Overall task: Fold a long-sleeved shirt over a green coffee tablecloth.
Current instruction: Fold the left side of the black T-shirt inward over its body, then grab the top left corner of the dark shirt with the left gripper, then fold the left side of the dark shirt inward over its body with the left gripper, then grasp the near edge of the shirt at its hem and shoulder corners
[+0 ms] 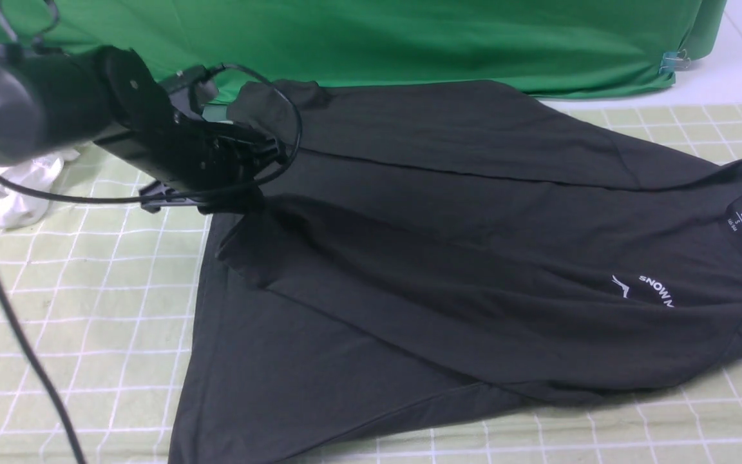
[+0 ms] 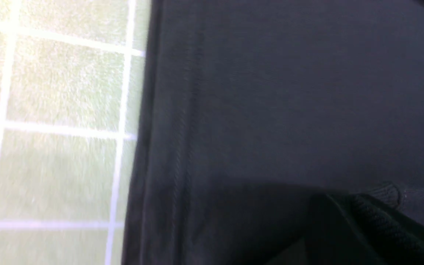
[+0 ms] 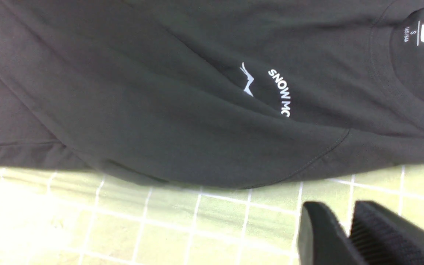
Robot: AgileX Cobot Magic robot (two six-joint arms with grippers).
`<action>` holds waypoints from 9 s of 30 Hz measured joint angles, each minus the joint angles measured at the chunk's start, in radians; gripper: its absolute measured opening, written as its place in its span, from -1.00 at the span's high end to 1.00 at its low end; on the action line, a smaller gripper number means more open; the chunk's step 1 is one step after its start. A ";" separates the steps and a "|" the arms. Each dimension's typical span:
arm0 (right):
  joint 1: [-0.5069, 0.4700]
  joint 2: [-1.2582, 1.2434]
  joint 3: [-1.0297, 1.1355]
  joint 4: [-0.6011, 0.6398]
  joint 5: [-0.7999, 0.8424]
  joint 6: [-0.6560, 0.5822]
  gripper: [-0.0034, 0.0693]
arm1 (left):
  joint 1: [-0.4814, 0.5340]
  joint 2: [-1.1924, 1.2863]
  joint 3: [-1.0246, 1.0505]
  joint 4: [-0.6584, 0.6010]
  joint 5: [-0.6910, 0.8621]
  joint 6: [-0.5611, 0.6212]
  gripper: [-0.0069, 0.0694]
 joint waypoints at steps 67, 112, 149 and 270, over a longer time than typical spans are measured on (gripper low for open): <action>0.000 0.001 0.000 0.041 -0.139 -0.004 0.32 | 0.133 0.145 -0.781 -0.219 0.527 -0.118 0.78; 0.000 0.001 0.000 0.041 -0.173 0.004 0.25 | 0.085 0.524 -0.619 -0.247 -0.232 -0.376 0.15; 0.000 0.001 0.000 0.041 -0.145 0.022 0.25 | 0.054 0.025 -0.346 -0.192 0.199 -0.226 0.76; 0.449 0.756 0.048 -0.359 -0.325 -0.055 0.51 | -0.095 -0.385 0.579 0.065 0.143 0.159 0.75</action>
